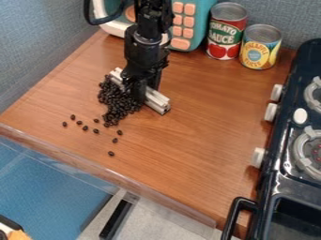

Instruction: Sweep into pile

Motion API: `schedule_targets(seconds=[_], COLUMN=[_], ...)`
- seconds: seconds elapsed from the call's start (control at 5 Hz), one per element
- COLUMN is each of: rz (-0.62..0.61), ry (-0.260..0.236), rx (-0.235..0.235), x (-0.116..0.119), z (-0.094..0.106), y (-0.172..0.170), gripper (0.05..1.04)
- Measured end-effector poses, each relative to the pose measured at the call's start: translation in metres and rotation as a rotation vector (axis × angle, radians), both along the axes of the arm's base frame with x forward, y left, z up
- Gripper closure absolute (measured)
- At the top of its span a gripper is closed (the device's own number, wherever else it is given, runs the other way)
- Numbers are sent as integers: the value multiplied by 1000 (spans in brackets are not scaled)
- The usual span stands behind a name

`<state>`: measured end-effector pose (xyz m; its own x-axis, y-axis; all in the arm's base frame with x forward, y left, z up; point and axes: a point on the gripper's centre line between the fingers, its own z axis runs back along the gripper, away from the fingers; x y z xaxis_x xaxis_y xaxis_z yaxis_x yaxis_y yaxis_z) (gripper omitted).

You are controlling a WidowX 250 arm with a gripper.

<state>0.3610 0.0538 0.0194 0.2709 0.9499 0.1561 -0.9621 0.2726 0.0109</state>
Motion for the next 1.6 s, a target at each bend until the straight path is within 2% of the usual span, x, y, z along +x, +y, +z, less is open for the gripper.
schedule_targets(seconds=[0.4,0.6,0.8,1.0,1.2,1.4,1.6], rz=[8,-15,-121,-214,-238,-271,-396], ry=[9,1,-69,-165,-209,-179,56], rx=[11,12,-2,-26,-63,-51,88], x=[-16,-16,-2,23,34,43,46], z=[-1,0,1,13,21,29,-4], y=[1,0,-7,-25,-32,-32,-37], gripper=[711,711,711,711,711,650,347])
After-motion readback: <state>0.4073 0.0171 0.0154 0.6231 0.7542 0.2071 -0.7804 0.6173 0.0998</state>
